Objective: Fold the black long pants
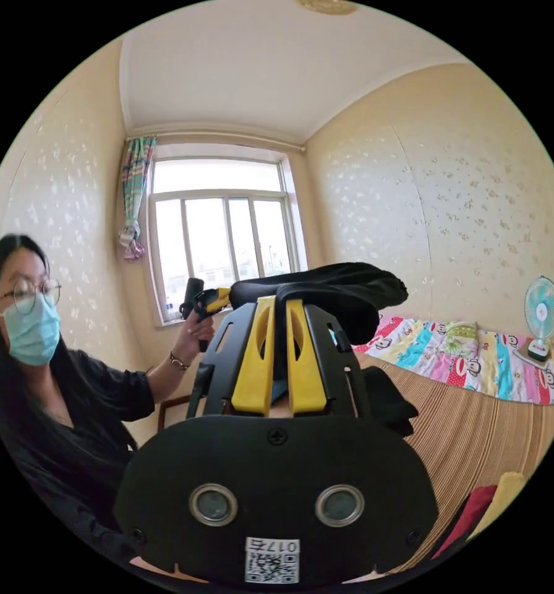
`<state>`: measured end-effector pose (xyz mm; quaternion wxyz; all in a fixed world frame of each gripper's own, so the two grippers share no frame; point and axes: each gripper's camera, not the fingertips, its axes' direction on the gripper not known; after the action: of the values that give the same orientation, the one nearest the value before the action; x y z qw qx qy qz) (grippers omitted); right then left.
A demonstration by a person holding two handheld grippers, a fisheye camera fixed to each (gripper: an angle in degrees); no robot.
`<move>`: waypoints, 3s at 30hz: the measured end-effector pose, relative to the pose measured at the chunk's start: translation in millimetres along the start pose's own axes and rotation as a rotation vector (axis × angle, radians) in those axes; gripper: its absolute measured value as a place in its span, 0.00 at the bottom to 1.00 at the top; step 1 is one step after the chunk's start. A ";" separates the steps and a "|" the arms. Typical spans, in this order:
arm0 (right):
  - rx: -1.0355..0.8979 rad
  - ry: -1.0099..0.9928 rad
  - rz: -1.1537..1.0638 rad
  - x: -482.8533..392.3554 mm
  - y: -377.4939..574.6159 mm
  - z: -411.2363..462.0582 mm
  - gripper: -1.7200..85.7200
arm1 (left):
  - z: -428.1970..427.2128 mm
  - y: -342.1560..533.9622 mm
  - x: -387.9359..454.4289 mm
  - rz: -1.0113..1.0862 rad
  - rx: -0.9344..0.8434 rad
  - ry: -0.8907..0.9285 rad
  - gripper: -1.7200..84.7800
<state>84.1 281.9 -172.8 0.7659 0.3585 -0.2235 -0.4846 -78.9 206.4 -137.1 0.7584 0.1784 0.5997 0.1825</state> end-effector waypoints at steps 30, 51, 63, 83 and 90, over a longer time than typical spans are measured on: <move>-0.303 0.307 0.667 283.8 237.8 136.0 0.16 | 205.2 129.1 -215.9 -0.365 -0.197 -0.211 0.14; -0.161 0.289 0.794 331.5 439.6 87.7 0.29 | 289.1 300.5 -195.3 -0.252 -0.351 -0.468 0.01; -0.147 -0.069 1.168 451.3 481.6 54.3 0.26 | 233.2 291.0 -220.3 -0.325 -0.274 -0.386 0.01; 0.294 -0.611 1.280 462.2 569.3 -18.6 0.14 | -71.3 261.1 -170.2 -0.593 0.116 -0.567 0.01; 0.381 -0.752 1.037 447.6 491.2 -1.2 0.13 | -113.1 303.9 -222.9 -0.674 -0.090 -0.730 0.01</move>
<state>563.6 12.5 200.3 0.6930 0.1403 -0.7004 -0.0975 -256.0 367.1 175.4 0.9426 -0.0059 0.3109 -0.1214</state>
